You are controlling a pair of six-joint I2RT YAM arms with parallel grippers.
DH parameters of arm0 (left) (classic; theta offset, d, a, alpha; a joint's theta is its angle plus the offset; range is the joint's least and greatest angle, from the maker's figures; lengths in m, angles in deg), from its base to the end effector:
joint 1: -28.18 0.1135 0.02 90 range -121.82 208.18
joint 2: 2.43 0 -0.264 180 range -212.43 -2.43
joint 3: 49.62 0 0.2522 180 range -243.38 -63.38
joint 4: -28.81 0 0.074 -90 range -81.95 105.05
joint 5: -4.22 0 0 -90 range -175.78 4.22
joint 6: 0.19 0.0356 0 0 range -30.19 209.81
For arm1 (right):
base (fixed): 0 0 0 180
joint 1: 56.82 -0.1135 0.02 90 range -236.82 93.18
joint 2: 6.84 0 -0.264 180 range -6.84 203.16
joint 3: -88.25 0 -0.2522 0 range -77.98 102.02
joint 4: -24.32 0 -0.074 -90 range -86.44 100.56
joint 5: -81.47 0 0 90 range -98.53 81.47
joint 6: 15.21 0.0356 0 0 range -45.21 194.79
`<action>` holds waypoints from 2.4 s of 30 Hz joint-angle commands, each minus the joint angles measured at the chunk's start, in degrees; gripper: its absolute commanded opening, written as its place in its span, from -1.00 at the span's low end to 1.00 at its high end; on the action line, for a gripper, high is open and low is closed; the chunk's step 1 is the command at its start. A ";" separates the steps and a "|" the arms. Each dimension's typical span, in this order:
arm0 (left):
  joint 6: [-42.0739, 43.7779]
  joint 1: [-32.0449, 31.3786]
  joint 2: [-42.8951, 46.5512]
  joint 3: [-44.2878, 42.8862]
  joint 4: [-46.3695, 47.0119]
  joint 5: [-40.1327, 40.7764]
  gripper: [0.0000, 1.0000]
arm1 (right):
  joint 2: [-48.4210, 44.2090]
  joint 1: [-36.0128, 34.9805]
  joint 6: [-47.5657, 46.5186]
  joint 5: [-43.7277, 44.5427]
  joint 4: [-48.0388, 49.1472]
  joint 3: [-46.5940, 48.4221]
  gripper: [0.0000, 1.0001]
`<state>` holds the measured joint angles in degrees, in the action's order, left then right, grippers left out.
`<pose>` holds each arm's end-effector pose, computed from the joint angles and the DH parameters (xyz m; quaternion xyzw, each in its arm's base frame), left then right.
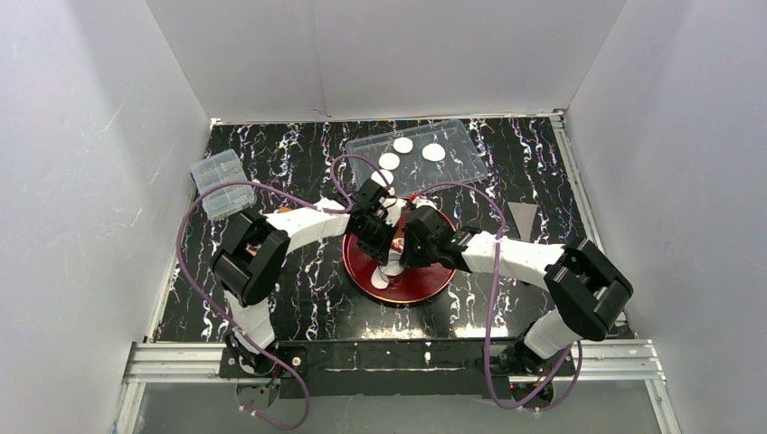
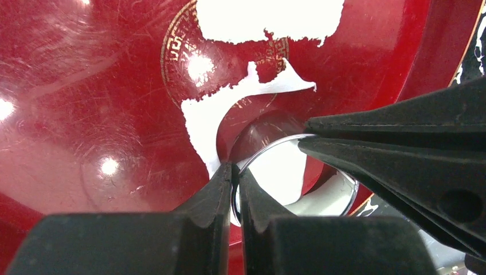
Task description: Roll out the dumpling wrappers from the dough
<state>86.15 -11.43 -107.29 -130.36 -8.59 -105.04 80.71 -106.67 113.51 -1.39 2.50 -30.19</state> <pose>0.2769 -0.2444 0.1710 0.3340 0.8963 -0.2401 0.1657 0.2025 0.2332 0.1857 -0.0680 0.9290 0.2092 0.2977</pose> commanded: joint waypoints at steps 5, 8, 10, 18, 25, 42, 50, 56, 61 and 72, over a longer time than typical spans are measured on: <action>2.93 1.49 3.13 -1.52 -7.45 6.56 -1.00 | -2.38 -0.08 -4.06 1.06 -9.53 2.99 -0.97; 2.86 1.48 3.38 -2.35 -7.74 6.61 -1.00 | -2.41 -0.08 -4.45 1.20 -9.50 3.94 -0.97; 2.83 1.48 3.50 -2.81 -7.79 6.60 -1.00 | -2.53 -0.08 -4.66 1.36 -9.65 4.78 -0.97; 3.22 1.95 3.51 -4.26 -7.47 6.92 -1.00 | -1.54 0.01 -6.26 2.70 -9.90 7.74 -0.97; 2.39 3.31 3.35 -5.40 -6.58 5.26 -1.00 | -1.86 1.72 -6.56 0.27 -8.37 7.11 -0.97; 1.93 4.73 2.98 -4.78 -4.84 2.18 -1.00 | -15.22 5.72 -8.00 -4.19 -11.79 7.31 0.18; 1.57 4.81 4.31 -6.17 -6.81 -5.38 -1.00 | -26.67 24.81 -8.51 -9.53 -21.79 -0.67 0.48; 6.33 4.90 5.88 -5.63 -7.11 -11.82 -1.00 | -26.37 25.85 -8.36 -16.75 -17.06 -5.63 0.45; 8.19 5.66 6.02 -5.60 -7.04 -13.07 -1.00 | -23.98 25.76 -9.90 -21.41 -16.09 -4.92 0.45; 8.49 6.66 6.33 -8.83 -8.73 -13.71 -1.00 | -25.80 25.81 -11.47 -17.38 -20.83 -2.60 0.45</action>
<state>93.73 -5.58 -104.64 -135.95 -15.25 -116.21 55.49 -80.83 103.50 -18.55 -17.89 -35.57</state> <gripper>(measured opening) 0.047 0.724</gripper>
